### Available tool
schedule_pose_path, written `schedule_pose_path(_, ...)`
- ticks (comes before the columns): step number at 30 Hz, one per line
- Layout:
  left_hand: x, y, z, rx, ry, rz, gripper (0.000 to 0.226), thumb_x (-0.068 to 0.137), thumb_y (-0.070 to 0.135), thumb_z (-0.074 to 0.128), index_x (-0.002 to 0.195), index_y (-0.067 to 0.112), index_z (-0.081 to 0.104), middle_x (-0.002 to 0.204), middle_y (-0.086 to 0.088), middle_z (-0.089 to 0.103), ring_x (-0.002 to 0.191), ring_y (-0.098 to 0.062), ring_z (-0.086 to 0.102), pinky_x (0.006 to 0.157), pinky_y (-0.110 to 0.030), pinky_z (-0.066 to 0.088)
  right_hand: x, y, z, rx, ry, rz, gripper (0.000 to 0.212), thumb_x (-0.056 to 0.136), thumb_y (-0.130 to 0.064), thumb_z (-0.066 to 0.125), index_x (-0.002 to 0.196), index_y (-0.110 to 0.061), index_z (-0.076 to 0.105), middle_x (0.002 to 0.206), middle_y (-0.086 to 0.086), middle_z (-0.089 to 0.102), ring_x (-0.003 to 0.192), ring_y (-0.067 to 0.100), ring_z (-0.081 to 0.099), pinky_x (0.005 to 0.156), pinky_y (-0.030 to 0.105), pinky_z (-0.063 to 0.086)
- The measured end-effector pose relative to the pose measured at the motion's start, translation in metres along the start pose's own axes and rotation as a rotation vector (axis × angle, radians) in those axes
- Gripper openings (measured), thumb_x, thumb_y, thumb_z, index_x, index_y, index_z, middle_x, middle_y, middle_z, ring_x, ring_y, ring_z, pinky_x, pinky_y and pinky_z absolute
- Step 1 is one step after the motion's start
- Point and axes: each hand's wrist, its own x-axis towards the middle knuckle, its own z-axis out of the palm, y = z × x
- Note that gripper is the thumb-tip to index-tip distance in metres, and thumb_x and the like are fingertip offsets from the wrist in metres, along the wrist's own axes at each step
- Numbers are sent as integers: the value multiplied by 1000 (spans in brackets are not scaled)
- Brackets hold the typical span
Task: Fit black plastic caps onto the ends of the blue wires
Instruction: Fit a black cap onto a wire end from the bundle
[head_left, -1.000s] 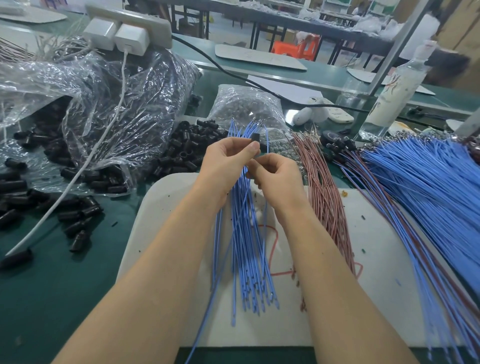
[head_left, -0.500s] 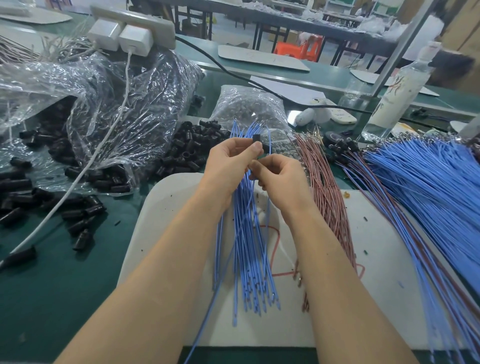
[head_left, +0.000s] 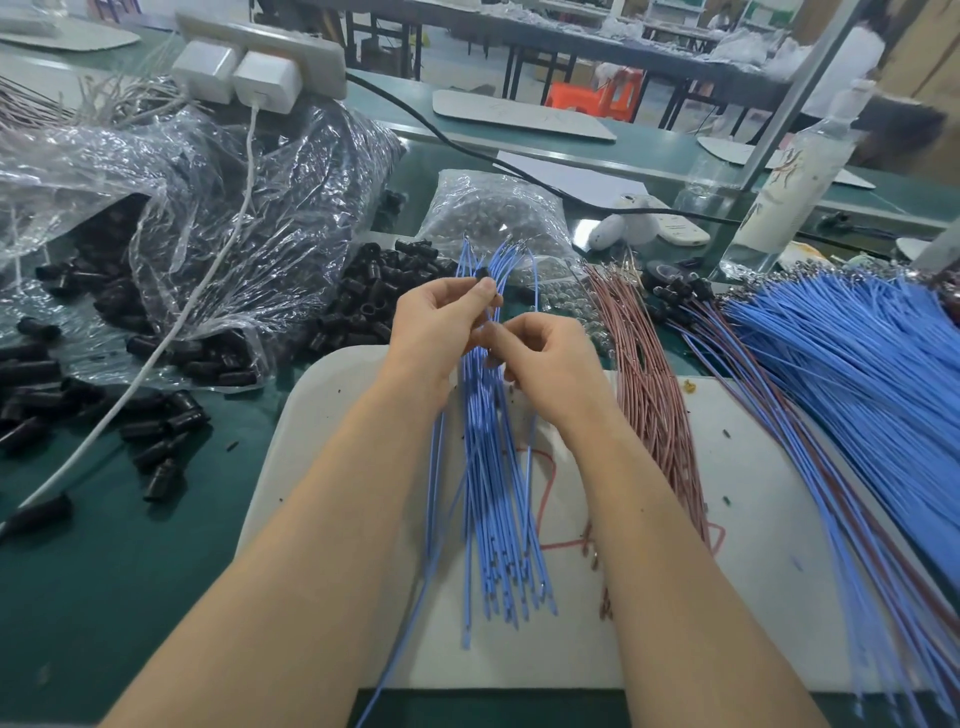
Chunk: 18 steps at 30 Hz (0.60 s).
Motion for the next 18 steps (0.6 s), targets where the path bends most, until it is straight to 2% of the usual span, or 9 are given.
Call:
schedule_pose_path(2,2,2,-4,2,48,-8,11,89,14,63,80,9,66,60,6,60,59,-7,49,61,-20,46,3,5,-12,-199,178,-35,21,93,-28,59,91,-11,70,77,-4,66,69,6,58,65,14,41)
schedule_pose_path(3,3,3,-6,0,72,-15,12,89,14,63,77,11,66,62,4,60,58,-7,48,61,-20,45,4,9,-21,-307,290,-17,21,93,-29,58,97,-11,69,85,-2,66,77,10,59,68,16,40)
schedule_pose_path(5,3,5,-9,-14,97,-27,14,88,13,62,75,13,65,68,0,59,58,-8,46,64,-23,44,8,20,-42,-495,437,135,23,93,-29,58,111,-15,63,105,5,64,95,20,56,80,28,44)
schedule_pose_path(7,2,7,-9,-40,102,-33,13,88,13,61,75,14,63,70,0,61,58,-9,44,63,-24,42,10,31,-57,-625,414,375,32,92,-29,59,121,-17,55,121,10,56,109,28,49,90,39,40)
schedule_pose_path(9,1,8,-8,-45,101,-40,12,89,14,61,77,14,62,68,2,63,55,-7,44,59,-22,41,11,36,-61,-633,358,488,34,92,-27,59,123,-18,53,126,11,54,118,32,46,96,43,37)
schedule_pose_path(14,-1,9,-6,-50,71,-55,11,89,14,61,79,14,63,66,5,63,52,-4,46,56,-18,42,13,41,-60,-587,401,454,22,92,-26,58,112,-16,63,114,8,63,111,30,52,91,38,35)
schedule_pose_path(18,-3,9,-3,-59,44,-77,7,89,13,61,83,13,64,69,4,64,57,-5,49,57,-17,45,11,41,-58,-621,400,446,29,89,-35,62,109,-14,63,110,8,63,109,31,53,91,39,36)
